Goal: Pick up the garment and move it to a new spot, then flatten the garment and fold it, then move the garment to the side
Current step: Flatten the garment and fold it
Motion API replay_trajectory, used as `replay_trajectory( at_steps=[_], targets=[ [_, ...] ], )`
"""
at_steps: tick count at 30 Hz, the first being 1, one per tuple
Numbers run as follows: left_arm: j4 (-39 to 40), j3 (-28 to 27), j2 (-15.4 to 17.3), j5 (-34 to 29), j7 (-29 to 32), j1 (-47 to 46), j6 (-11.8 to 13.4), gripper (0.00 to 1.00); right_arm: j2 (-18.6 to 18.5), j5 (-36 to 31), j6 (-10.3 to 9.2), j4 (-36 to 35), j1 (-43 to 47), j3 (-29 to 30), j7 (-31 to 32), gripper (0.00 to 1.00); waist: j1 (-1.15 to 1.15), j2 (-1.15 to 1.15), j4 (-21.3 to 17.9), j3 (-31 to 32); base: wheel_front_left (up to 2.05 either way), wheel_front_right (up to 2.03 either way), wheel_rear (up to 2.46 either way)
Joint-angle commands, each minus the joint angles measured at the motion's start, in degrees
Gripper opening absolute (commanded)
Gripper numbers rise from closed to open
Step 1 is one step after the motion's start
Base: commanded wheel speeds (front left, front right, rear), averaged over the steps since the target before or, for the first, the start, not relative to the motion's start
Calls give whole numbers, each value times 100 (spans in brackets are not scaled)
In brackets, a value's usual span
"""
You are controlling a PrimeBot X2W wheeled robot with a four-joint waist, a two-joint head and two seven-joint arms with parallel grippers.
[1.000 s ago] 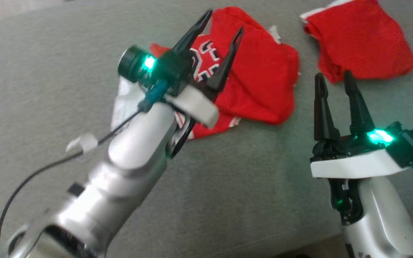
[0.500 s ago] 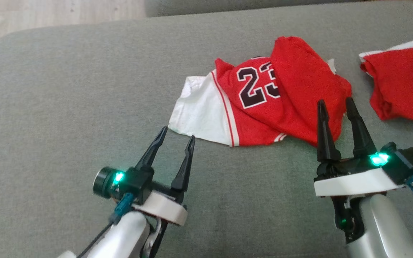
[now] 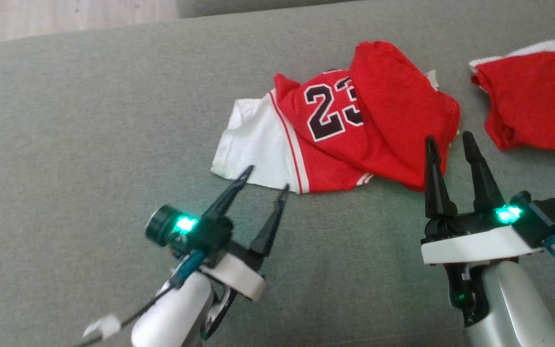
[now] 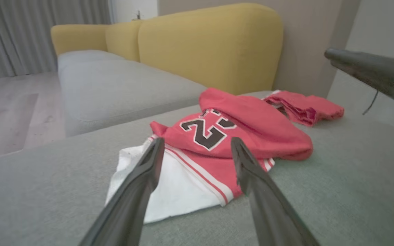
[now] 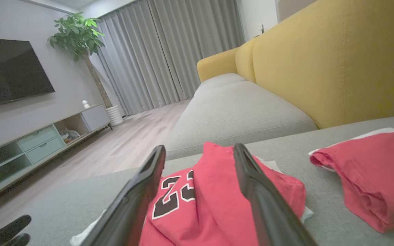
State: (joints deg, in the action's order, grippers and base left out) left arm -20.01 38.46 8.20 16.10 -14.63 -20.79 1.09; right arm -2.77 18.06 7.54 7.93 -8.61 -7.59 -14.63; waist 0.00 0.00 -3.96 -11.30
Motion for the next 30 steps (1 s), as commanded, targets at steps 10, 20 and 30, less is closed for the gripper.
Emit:
replay_trajectory(
  at_steps=[10, 20, 30],
  targets=[
    [-1062, 728, -248, -465, 620, -1311, -614, 100, -10, 112, -5, -274, -313, -111, -37, 100, 0, 0, -744, -657, 0, 0, 0],
    [-2396, 855, -173, -813, 974, -2037, -375, 100, -10, 247, -5, -377, -379, -95, -37, 100, 0, 0, -1152, -945, 0, 0, 0],
    [-2581, 626, -49, -542, 261, -2096, -347, 0, -10, 206, -5, -336, -327, -43, -37, 100, 0, 0, -920, -630, 0, 0, 0]
  ],
)
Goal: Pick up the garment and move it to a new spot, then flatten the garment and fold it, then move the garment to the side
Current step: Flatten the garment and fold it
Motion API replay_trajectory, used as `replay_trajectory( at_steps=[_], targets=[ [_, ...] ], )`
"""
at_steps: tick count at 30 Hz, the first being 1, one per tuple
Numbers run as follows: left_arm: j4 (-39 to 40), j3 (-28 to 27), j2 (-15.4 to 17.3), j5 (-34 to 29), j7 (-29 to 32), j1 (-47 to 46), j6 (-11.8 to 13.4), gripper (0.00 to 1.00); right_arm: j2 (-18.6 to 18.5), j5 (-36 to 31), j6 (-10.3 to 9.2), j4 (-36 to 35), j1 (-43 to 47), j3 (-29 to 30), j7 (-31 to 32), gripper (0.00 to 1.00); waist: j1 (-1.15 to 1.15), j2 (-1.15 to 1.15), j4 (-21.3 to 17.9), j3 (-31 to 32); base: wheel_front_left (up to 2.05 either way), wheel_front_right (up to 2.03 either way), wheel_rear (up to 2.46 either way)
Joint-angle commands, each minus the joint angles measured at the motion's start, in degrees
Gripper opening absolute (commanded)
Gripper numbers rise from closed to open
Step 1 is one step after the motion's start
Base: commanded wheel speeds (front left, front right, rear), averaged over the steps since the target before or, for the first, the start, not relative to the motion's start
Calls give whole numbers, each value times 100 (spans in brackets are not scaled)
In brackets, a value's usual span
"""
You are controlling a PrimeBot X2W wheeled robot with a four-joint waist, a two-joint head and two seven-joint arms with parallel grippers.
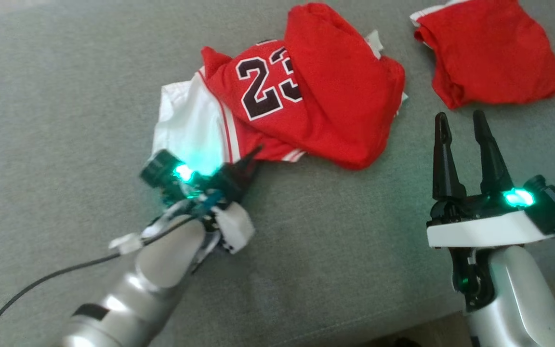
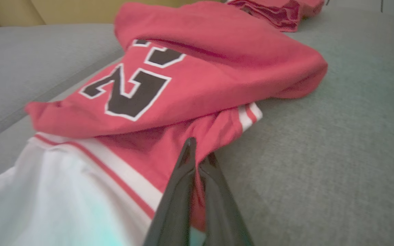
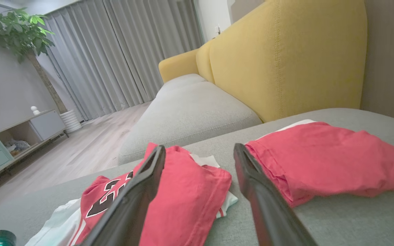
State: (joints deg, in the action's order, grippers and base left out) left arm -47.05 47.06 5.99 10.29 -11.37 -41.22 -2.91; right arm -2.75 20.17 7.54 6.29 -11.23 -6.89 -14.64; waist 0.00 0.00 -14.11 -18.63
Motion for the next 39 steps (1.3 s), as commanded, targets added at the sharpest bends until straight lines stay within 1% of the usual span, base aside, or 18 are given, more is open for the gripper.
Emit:
replay_trajectory(
  at_steps=[1, 3, 6, 10, 11, 13, 15, 18, 20, 22, 23, 24, 27, 31, 35, 39],
  targets=[
    [184, -299, 221, 84, -144, -36, 81, 0, -13, -15, -5, -163, -54, -111, -36, 100, 0, 0, 144, 167, 0, 0, 0],
    [371, -479, 345, 206, -261, 7, 147, 0, -13, -34, -5, -138, -32, -112, -36, 100, 0, 0, 242, 286, 0, 0, 0],
    [794, -791, 614, 382, -339, 86, 220, 0, -13, -58, -5, -87, 15, -124, -36, 100, 0, 0, 394, 446, 0, 0, 0],
    [1465, -1270, 1114, 577, -359, 233, 299, 0, -13, -78, -5, -39, 81, -177, -36, 100, 0, 0, 556, 608, 0, 0, 0],
    [1465, -1270, 1114, 577, -359, 233, 299, 0, -13, -78, -5, -39, 81, -177, -36, 100, 0, 0, 556, 608, 0, 0, 0],
    [1711, -1488, 1402, 652, -360, 322, 293, 0, -13, -82, -5, -20, 97, -205, -36, 100, 0, 0, 610, 658, 0, 0, 0],
    [1828, -1680, 1689, 716, -361, 367, 285, 0, -13, -88, -5, -6, 104, -233, -36, 100, 0, 0, 651, 686, 0, 0, 0],
    [1870, -1921, 2019, 834, -362, 364, 269, 0, -13, -90, -5, 11, 106, -271, -36, 100, 0, 0, 701, 706, 0, 0, 0],
    [1785, -2010, 2225, 845, -340, 306, 261, 0, -13, -100, -5, 27, 97, -307, -36, 100, 0, 0, 717, 698, 0, 0, 0],
    [1622, -2120, 2361, 893, -291, 217, 289, 0, -13, -109, -5, 38, 81, -340, -36, 100, 0, 0, 723, 680, 0, 0, 0],
    [1505, -2167, 2413, 909, -236, 172, 330, 45, -12, -113, -5, 39, 72, -355, -36, 100, 0, 0, 724, 667, 0, 0, 0],
    [1389, -2190, 2453, 906, -181, 130, 369, 100, -12, -119, -5, 40, 65, -367, -36, 100, 0, 0, 725, 656, 0, 0, 0],
    [1202, -2236, 2456, 881, -190, 26, 518, 100, -12, -129, -5, 42, 49, -377, -36, 100, 0, 0, 728, 639, 0, 0, 0],
    [1333, -2288, 2266, 949, -288, 116, 629, 100, -12, -161, -5, 61, 58, -304, -36, 100, 0, 0, 803, 670, 0, 0, 0],
    [1726, -2381, 2041, 1049, -345, 437, 760, 100, -12, -204, -5, 104, 76, -255, -36, 100, 0, 0, 927, 788, 0, 0, 0],
    [2368, -2458, 1781, 1154, -359, 931, 870, 100, -12, -227, -5, 142, 121, -221, -36, 100, 0, 0, 1106, 943, 0, 0, 0]
  ],
)
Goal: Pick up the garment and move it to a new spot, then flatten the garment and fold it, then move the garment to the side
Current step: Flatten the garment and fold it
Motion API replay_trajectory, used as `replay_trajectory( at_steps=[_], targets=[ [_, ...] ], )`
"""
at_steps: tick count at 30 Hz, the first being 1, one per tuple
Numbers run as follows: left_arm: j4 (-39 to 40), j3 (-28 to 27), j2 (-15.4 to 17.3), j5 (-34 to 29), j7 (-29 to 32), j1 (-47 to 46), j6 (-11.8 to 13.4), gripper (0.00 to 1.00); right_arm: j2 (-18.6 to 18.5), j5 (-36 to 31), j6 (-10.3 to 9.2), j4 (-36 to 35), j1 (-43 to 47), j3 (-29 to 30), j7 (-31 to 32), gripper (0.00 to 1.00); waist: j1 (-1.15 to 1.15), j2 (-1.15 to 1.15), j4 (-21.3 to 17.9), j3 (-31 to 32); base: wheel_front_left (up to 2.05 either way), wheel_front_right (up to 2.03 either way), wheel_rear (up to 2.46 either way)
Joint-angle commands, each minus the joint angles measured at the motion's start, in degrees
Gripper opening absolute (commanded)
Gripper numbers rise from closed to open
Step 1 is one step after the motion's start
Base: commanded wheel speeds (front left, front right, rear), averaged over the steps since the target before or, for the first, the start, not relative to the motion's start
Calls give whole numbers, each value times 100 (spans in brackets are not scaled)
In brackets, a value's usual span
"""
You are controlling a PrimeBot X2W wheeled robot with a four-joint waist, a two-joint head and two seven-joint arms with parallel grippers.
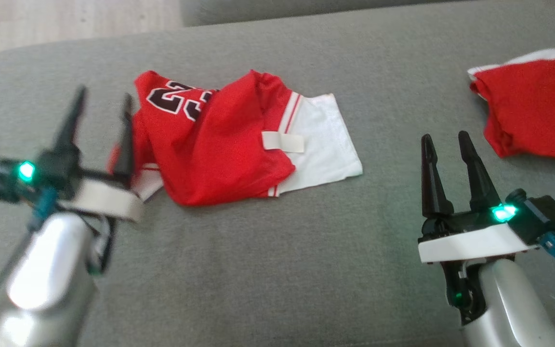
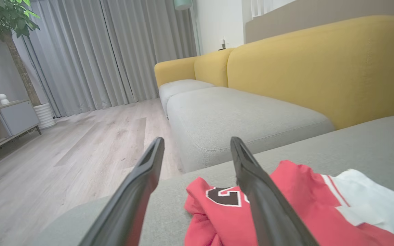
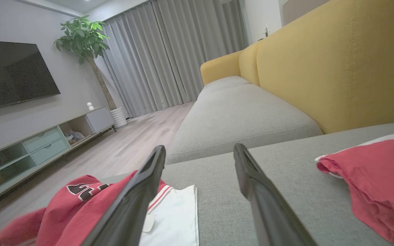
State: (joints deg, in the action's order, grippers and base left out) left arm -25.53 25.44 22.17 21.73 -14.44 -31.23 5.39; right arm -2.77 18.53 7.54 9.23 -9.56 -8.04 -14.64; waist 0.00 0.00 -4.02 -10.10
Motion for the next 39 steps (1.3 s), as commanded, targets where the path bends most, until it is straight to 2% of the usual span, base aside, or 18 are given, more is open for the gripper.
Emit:
replay_trajectory(
  at_steps=[1, 8, 12, 17, 20, 21, 26, 31, 36, 37, 38, 39],
  targets=[
    [401, -295, 101, 15, -52, 81, 67, 100, -10, -70, -5, -140, -27, -106, -36, 100, 0, 0, 143, 129, 0, 0, 0],
    [1490, -254, -378, -40, -54, 1217, 359, 100, -10, -109, -5, -6, 130, -93, -36, 100, 0, 0, 470, 325, 0, 0, 0],
    [1802, -204, -662, -109, -55, 1645, 404, 100, -10, -221, -5, 98, 130, -72, -36, 100, 0, 0, 723, 286, 0, 0, 0],
    [1886, -202, -788, -205, -55, 1653, 330, 100, -10, -326, -5, 301, -92, -207, 151, 100, 0, 0, 943, 166, 0, 0, 0],
    [1858, -223, -878, -259, -55, 1624, 268, 100, -10, -179, -5, 591, -407, -457, 515, 100, 0, 0, 1090, 39, 0, 0, 0],
    [1821, -215, -959, -299, -55, 1591, 210, 100, -10, -36, -5, 878, -656, -604, 770, 100, 0, 0, 1203, -46, 0, 0, 0],
    [1706, -179, -1181, -398, -55, 1520, 64, 100, -10, 161, -5, 1795, -1284, -798, 1229, 100, 0, 0, 1497, -205, 0, 0, 0],
    [1615, -217, -1352, -495, -55, 1465, -53, 100, -10, 183, -5, 2661, -1724, -934, 1409, 100, 0, 0, 1721, -295, 0, 0, 0],
    [1572, -306, -1450, -589, -55, 1462, -145, 100, -10, 248, -5, 3210, -1947, -1146, 1353, 100, 0, 0, 1824, -345, 0, 0, 0],
    [1569, -325, -1465, -608, -55, 1467, -159, 100, -10, 264, -5, 3286, -1982, -1189, 1320, 68, 0, 0, 1829, -352, 0, 0, 0],
    [1565, -345, -1479, -626, -55, 1472, -173, 100, -10, 284, -5, 3345, -2017, -1228, 1273, 17, 0, 0, 1832, -357, 0, 0, 0],
    [1559, -365, -1492, -645, -55, 1479, -184, 100, -10, 297, -5, 3393, -2055, -1267, 1210, 17, 0, 0, 1827, -358, 0, 0, 0]
  ],
)
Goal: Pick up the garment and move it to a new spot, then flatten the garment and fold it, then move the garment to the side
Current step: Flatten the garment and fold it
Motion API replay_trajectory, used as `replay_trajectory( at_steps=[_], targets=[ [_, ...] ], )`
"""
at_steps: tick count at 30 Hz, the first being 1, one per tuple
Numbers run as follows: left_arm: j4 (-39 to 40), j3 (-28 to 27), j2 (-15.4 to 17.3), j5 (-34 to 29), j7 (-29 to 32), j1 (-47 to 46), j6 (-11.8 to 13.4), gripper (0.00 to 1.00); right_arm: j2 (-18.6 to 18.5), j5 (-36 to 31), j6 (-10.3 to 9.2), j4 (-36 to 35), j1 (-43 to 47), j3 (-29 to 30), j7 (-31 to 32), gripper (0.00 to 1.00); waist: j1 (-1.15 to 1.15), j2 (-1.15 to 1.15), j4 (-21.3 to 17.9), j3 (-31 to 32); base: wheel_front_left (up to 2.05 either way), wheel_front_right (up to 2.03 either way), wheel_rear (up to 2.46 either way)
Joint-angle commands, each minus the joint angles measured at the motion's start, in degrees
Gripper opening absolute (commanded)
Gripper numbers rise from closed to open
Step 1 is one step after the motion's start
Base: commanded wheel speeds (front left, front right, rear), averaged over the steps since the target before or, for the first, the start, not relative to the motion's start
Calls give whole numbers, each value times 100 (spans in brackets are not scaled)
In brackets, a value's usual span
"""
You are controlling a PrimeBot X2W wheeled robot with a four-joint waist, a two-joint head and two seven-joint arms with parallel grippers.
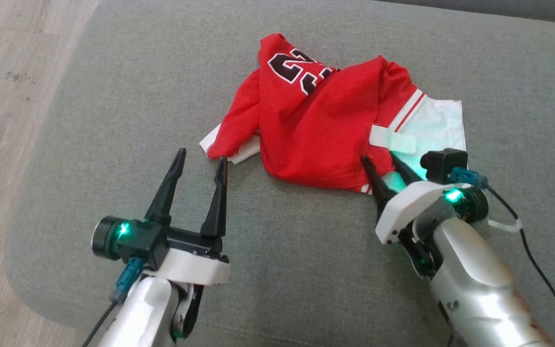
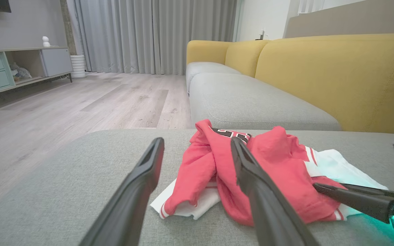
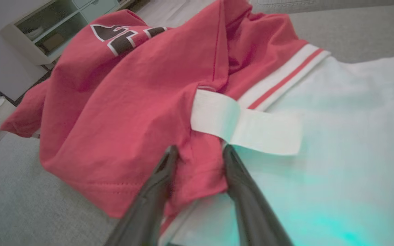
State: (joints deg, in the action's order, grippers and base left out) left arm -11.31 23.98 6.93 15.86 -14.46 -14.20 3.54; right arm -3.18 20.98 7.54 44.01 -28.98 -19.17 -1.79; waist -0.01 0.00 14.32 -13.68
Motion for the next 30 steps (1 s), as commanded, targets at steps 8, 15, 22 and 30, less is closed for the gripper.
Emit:
replay_trajectory(
  at_steps=[8, 15, 22, 30],
  targets=[
    [74, -401, -16, -177, -53, -135, -81, 100, 30, 36, -5, -154, -353, -248, -708, 0, 1, 0, -310, 166, 0, 0, 0],
    [50, -514, -33, -264, -53, -5, -149, 100, 28, -135, -5, -813, -518, 186, -755, 0, 1, 0, -751, 529, 0, 0, 0],
    [42, -525, -70, -319, -53, 61, -198, 100, -258, -496, -5, -1503, -735, 741, -118, 0, 1, 0, -914, 662, 0, 0, 0],
    [33, -501, -179, -334, -53, 73, -274, 100, -560, -612, -5, -1869, -697, 1154, 665, 0, 1, 0, -830, 630, 0, 0, 0]
  ],
)
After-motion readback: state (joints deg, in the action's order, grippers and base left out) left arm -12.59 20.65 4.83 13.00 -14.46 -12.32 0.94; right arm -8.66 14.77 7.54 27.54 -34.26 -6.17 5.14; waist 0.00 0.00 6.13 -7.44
